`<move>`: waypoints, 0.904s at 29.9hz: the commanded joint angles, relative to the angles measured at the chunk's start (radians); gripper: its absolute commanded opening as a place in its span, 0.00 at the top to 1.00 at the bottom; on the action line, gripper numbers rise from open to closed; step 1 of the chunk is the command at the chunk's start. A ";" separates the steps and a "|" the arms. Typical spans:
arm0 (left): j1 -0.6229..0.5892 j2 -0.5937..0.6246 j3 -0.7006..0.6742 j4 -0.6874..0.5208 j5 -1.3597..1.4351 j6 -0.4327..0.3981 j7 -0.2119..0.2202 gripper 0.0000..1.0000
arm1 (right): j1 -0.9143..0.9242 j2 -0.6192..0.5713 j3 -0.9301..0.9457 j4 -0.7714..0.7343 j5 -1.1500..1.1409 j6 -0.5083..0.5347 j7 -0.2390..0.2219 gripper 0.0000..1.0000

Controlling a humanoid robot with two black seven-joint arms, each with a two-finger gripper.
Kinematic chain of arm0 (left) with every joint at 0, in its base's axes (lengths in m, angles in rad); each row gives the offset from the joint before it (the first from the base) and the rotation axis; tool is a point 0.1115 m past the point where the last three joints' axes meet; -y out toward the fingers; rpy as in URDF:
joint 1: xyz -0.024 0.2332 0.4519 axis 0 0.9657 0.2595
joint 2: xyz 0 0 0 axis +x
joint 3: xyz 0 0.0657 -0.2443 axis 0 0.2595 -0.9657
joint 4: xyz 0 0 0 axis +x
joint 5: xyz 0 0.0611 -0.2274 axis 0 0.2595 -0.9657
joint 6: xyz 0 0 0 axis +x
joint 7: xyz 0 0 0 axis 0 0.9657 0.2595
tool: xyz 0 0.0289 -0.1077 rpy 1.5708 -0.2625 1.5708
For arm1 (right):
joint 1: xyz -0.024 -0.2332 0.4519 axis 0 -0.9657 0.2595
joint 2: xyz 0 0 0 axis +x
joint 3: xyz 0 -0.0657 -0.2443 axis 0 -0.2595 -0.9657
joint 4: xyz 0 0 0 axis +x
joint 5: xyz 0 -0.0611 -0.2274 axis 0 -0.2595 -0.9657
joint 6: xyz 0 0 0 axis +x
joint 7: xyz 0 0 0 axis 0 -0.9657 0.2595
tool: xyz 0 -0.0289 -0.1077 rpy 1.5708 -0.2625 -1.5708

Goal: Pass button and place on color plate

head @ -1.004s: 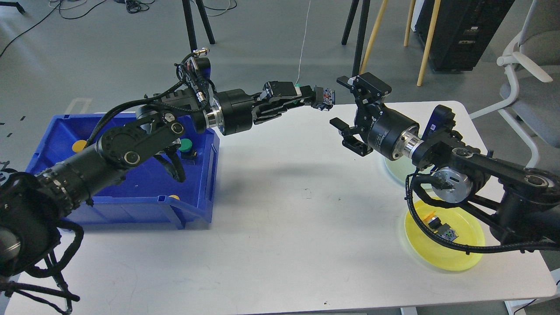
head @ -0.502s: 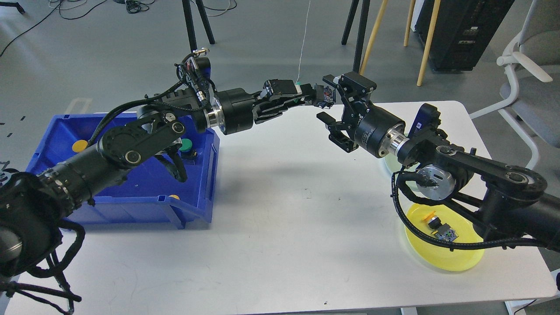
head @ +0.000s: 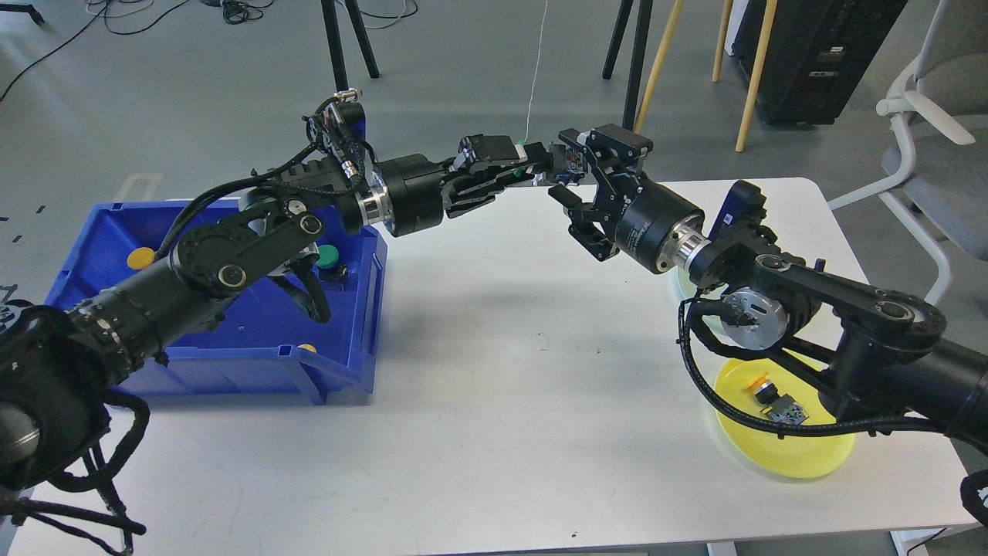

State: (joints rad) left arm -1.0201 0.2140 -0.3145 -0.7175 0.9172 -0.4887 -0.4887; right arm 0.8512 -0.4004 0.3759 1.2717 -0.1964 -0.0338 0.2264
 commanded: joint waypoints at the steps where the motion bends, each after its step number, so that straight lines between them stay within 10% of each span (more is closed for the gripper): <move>1: 0.001 -0.001 0.000 0.001 -0.003 0.000 0.000 0.96 | -0.003 -0.001 -0.003 0.002 -0.014 0.005 0.013 0.57; 6: 0.006 -0.001 -0.001 0.001 -0.006 0.000 0.000 0.96 | -0.003 0.012 0.003 0.000 -0.064 -0.001 0.031 0.86; 17: 0.017 -0.001 -0.002 0.004 -0.006 0.000 0.000 0.93 | -0.006 0.015 -0.012 0.000 -0.066 -0.023 0.077 0.96; 20: 0.024 -0.001 -0.020 0.004 -0.009 0.000 0.000 0.73 | -0.007 0.014 -0.014 0.000 -0.066 -0.023 0.077 0.96; 23: 0.046 -0.002 -0.047 0.004 -0.037 0.000 0.000 0.24 | -0.011 0.011 -0.014 0.000 -0.067 -0.023 0.077 0.97; 27: 0.051 -0.002 -0.051 0.007 -0.072 0.000 0.000 0.19 | -0.014 0.006 -0.012 0.000 -0.066 -0.034 0.077 0.97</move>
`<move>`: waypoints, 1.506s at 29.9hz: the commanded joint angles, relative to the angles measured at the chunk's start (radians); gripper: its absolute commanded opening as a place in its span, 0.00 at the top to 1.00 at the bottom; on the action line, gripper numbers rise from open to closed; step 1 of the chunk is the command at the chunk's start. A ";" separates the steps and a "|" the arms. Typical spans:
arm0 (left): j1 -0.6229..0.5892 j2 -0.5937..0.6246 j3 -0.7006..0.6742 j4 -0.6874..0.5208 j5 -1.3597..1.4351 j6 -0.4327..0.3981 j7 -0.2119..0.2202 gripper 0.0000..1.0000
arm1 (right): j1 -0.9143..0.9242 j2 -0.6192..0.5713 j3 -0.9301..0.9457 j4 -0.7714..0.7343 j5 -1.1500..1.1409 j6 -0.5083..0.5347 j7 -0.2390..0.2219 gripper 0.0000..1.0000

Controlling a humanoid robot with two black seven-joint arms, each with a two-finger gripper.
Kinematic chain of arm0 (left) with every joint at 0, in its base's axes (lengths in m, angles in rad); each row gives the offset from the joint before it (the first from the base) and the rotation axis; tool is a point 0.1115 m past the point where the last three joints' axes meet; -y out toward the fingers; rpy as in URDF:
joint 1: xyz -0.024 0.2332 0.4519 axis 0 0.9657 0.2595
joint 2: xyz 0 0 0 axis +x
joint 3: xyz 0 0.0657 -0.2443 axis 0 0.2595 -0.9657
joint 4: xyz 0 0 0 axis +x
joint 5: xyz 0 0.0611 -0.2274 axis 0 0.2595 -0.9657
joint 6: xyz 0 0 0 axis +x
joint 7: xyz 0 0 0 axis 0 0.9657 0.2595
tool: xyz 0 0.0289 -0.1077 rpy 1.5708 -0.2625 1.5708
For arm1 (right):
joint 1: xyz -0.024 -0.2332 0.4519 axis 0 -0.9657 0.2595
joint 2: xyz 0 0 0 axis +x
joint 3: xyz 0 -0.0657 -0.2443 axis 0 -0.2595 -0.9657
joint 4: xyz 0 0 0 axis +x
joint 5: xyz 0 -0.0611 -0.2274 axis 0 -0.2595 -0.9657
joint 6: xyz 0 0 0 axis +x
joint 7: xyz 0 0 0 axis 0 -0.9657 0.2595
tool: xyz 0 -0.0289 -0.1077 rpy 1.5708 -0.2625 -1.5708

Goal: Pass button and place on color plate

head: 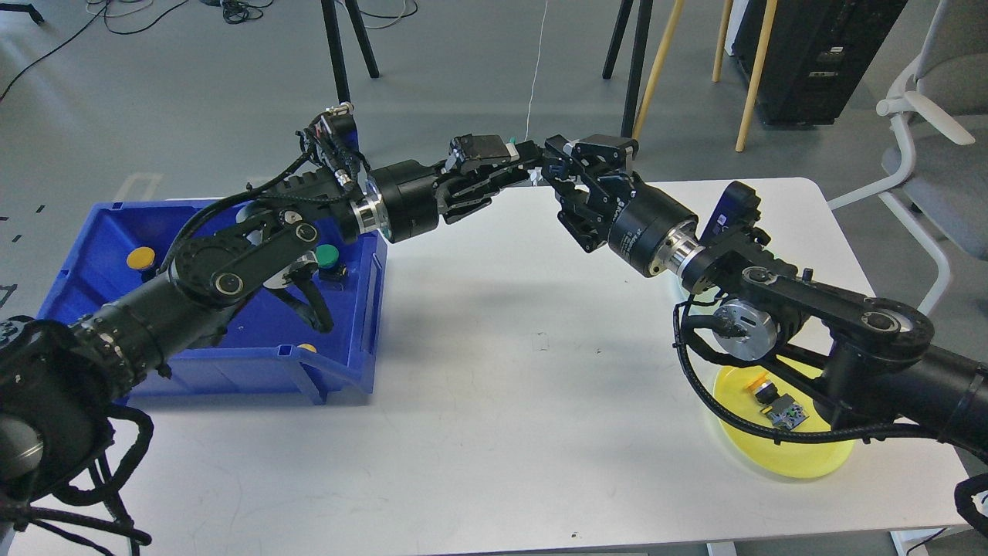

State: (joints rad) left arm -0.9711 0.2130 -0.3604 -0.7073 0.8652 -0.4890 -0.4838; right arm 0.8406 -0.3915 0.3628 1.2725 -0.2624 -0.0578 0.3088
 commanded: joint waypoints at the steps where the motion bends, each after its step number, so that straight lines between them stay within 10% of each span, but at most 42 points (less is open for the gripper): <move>1: 0.002 -0.001 -0.005 -0.001 -0.020 0.000 -0.005 0.18 | -0.005 -0.003 0.002 -0.002 0.000 -0.019 -0.007 0.98; 12: 0.003 -0.007 -0.006 0.017 -0.025 0.000 -0.005 0.18 | -0.138 0.006 0.178 -0.059 0.073 -0.202 -0.028 1.00; 25: 0.003 -0.018 -0.006 0.020 -0.041 0.000 -0.005 0.17 | -0.213 0.056 0.211 -0.439 0.292 -0.402 -0.234 0.99; 28: 0.000 -0.017 -0.005 0.020 -0.043 0.000 -0.005 0.17 | -0.213 0.060 0.209 -0.441 0.292 -0.401 -0.234 0.73; 31: -0.011 -0.007 -0.008 0.020 -0.046 0.000 -0.005 0.15 | -0.212 0.054 0.206 -0.435 0.289 -0.393 -0.235 0.03; 40: -0.012 0.135 -0.025 0.020 -0.179 0.000 -0.005 0.08 | -0.190 -0.021 0.223 -0.279 0.282 -0.158 -0.209 0.00; 45: -0.003 0.215 -0.025 0.022 -0.196 0.000 -0.005 0.02 | -0.193 -0.291 0.255 0.098 0.181 0.223 0.013 0.00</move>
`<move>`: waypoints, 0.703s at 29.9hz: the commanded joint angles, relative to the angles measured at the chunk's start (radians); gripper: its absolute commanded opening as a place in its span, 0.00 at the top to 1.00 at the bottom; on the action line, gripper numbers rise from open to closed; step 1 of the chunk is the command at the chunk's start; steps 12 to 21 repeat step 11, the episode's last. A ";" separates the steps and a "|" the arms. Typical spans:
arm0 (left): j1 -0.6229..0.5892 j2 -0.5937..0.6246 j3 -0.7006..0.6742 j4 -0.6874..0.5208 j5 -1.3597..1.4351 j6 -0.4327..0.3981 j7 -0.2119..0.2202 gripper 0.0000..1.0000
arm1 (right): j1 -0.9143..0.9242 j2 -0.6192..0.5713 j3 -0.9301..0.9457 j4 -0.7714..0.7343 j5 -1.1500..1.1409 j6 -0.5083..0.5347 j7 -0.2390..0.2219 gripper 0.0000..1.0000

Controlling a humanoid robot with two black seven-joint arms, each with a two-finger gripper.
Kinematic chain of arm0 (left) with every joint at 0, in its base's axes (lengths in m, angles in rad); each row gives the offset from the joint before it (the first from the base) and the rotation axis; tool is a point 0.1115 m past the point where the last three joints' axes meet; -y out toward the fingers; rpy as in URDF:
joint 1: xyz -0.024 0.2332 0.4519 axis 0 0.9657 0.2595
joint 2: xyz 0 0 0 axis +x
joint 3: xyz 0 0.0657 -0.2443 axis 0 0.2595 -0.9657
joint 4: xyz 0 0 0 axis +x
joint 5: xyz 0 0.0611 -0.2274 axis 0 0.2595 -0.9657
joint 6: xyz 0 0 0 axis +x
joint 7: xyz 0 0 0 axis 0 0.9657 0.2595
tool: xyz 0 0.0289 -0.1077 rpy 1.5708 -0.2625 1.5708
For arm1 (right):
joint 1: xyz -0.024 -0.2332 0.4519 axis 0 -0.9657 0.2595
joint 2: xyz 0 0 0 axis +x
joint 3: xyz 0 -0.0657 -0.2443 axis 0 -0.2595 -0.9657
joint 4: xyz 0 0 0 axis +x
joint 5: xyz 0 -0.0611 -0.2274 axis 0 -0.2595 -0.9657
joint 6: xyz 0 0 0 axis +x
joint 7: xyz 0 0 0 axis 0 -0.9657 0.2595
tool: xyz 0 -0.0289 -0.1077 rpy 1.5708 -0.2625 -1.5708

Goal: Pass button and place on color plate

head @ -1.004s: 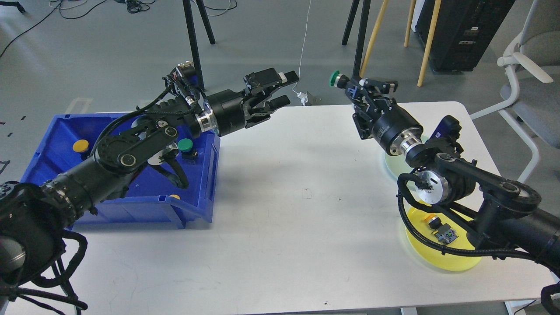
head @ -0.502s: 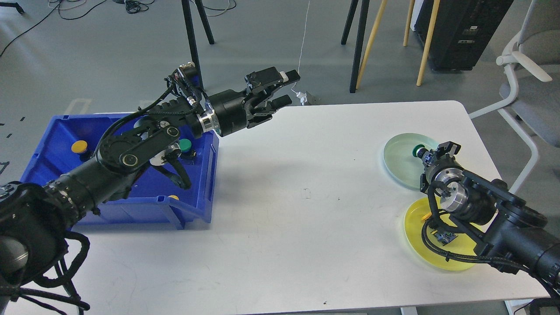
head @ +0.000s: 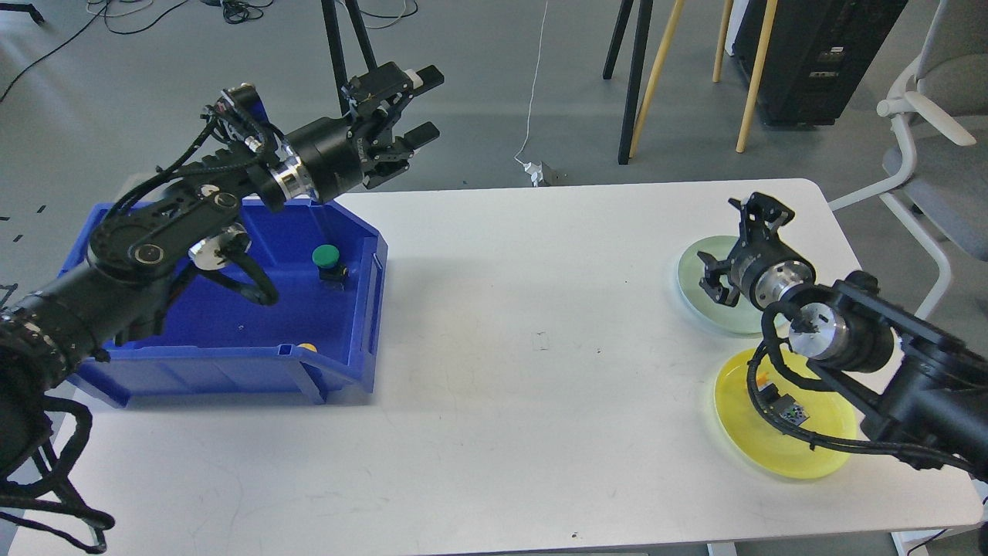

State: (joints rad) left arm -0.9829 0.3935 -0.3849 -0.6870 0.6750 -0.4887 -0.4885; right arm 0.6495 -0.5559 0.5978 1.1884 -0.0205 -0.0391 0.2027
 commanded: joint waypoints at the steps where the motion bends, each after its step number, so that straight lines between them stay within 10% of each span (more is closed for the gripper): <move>1: 0.015 0.037 -0.003 0.001 -0.011 0.000 0.000 0.02 | -0.002 -0.140 0.028 0.210 -0.079 0.281 0.144 0.00; 5: 0.059 0.054 -0.032 0.004 -0.081 0.000 0.000 0.01 | -0.004 -0.137 0.077 0.204 -0.082 0.458 0.147 0.00; 21: 0.093 0.036 -0.112 -0.003 -0.153 0.000 0.000 0.00 | -0.002 -0.107 0.097 0.195 -0.079 0.447 0.150 0.00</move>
